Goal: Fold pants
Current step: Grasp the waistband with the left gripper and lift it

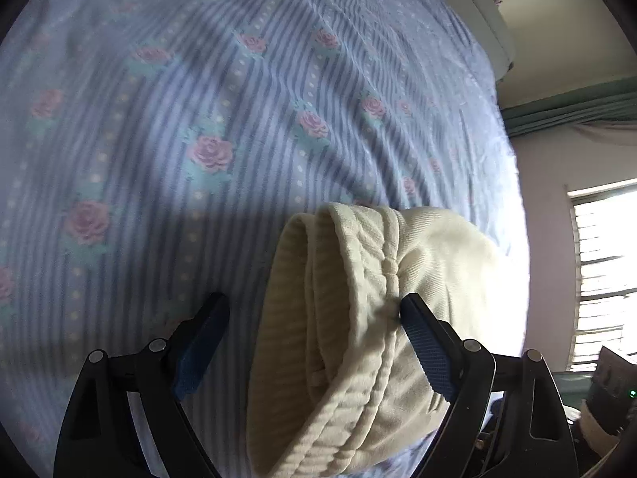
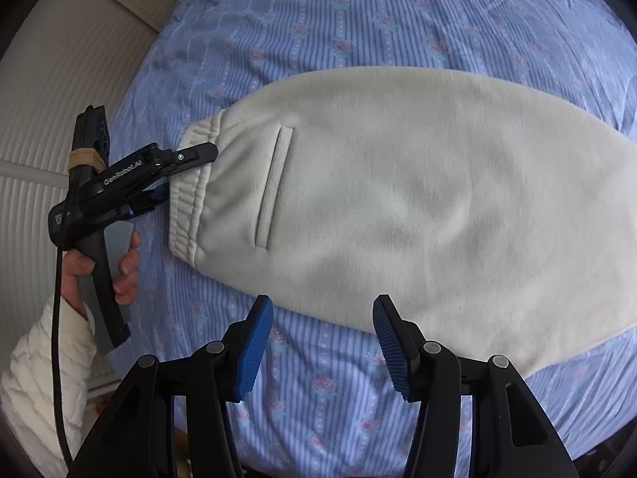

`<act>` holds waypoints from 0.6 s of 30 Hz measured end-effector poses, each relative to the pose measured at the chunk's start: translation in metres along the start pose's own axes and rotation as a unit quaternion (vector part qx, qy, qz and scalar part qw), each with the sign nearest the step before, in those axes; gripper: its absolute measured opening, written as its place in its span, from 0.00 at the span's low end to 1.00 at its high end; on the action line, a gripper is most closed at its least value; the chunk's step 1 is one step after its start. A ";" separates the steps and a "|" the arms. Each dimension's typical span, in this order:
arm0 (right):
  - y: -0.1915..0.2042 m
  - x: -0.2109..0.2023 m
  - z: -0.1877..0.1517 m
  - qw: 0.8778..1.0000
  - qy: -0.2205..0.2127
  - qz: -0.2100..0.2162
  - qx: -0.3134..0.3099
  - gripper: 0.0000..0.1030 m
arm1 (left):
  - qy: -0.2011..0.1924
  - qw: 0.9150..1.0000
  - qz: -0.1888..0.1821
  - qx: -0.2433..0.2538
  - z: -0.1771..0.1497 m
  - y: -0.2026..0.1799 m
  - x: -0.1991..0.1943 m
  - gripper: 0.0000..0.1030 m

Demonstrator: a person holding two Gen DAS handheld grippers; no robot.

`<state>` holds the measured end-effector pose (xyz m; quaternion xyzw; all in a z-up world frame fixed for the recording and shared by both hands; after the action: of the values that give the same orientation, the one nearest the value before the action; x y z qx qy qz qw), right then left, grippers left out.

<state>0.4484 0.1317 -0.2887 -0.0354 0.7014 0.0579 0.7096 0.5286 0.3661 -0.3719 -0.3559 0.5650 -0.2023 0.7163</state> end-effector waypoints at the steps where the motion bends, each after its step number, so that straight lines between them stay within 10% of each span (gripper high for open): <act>1: 0.001 0.002 0.001 1.000 0.002 0.001 -0.001 0.53 | 0.002 1.000 -0.005 -0.001 0.000 0.002 0.002 0.85; 5: 0.011 0.006 0.003 1.000 0.005 0.003 -0.012 0.53 | 0.015 0.996 -0.086 -0.031 0.001 0.013 0.004 0.81; 10: 0.018 0.007 0.002 1.000 0.009 0.007 -0.022 0.53 | 0.044 0.986 -0.153 -0.054 -0.001 0.019 0.003 0.36; 15: 0.024 0.004 0.003 0.999 0.005 0.009 -0.031 0.53 | 0.035 0.990 -0.116 -0.065 -0.003 0.029 0.013 0.43; 18: 0.026 0.000 0.002 0.999 0.000 0.011 -0.035 0.53 | 0.028 0.991 -0.100 -0.082 -0.004 0.019 0.013 0.29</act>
<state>0.4471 0.1573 -0.2884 -0.0521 0.6989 0.0906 0.7075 0.5266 0.3688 -0.3954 -0.4627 0.5608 -0.2360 0.6447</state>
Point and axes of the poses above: each gripper's, at about its wrist camera, not at the fingertips, and x roughly the way its jaws point, y to its left, z to its top, the point moved 2 cm from there along x, roughly the way its jaws point, and after that the axes turned 11 degrees about -z, right-handed, at the moved point
